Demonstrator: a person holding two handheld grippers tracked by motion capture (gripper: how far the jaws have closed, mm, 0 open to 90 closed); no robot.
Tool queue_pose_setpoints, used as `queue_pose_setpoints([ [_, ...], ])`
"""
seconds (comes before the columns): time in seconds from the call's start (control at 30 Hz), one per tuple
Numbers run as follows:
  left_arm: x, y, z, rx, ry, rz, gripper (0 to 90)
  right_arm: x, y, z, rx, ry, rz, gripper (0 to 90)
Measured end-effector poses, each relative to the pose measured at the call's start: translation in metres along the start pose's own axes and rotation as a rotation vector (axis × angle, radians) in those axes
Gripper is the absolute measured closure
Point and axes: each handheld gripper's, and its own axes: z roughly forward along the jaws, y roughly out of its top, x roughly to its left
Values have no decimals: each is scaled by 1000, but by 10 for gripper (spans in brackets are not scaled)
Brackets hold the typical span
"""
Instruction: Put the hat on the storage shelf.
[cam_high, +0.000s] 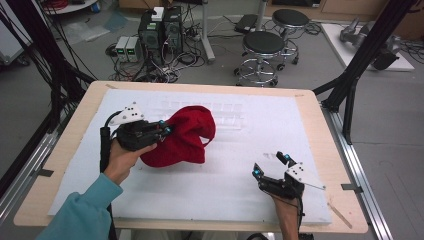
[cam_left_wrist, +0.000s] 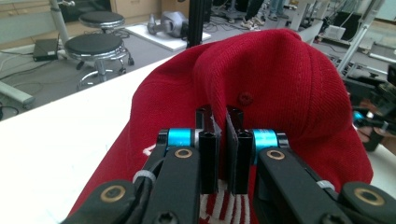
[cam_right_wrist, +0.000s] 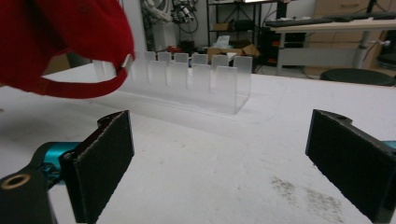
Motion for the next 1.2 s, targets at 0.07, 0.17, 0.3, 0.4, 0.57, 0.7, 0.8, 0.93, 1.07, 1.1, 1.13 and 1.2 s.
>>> queue_pose_setpoints([
  [0.07,-1,3,2,-4,4,-3,852,3,2,0,-5,9,0,67],
  [0.17,-3,7,6,-14,-4,-19,853,11,7,1,-15,44,7,67],
  [0.3,-7,14,13,-19,-1,-11,852,29,15,4,-17,109,3,67],
  [0.4,-10,19,17,-26,5,-10,852,48,22,9,-30,170,-7,67],
  [0.57,-13,27,23,-35,31,-15,852,66,27,12,-35,222,-22,67],
  [0.7,-15,32,31,-33,57,-17,853,78,31,15,-33,265,-17,67],
  [0.8,-17,35,36,-30,54,-18,854,86,32,17,-34,281,-18,68],
  [0.93,-21,37,43,-26,56,-10,854,98,34,22,-18,308,-25,68],
  [1.07,-26,38,49,-28,53,-8,854,108,34,26,-12,336,-25,69],
  [1.1,-27,38,50,-30,52,-11,854,108,34,26,-12,336,-25,69],
  [1.13,-28,38,51,-31,50,-9,854,110,34,27,-12,348,-26,81],
  [1.2,-32,39,56,-40,49,-11,855,116,35,31,-5,374,-32,149],
])
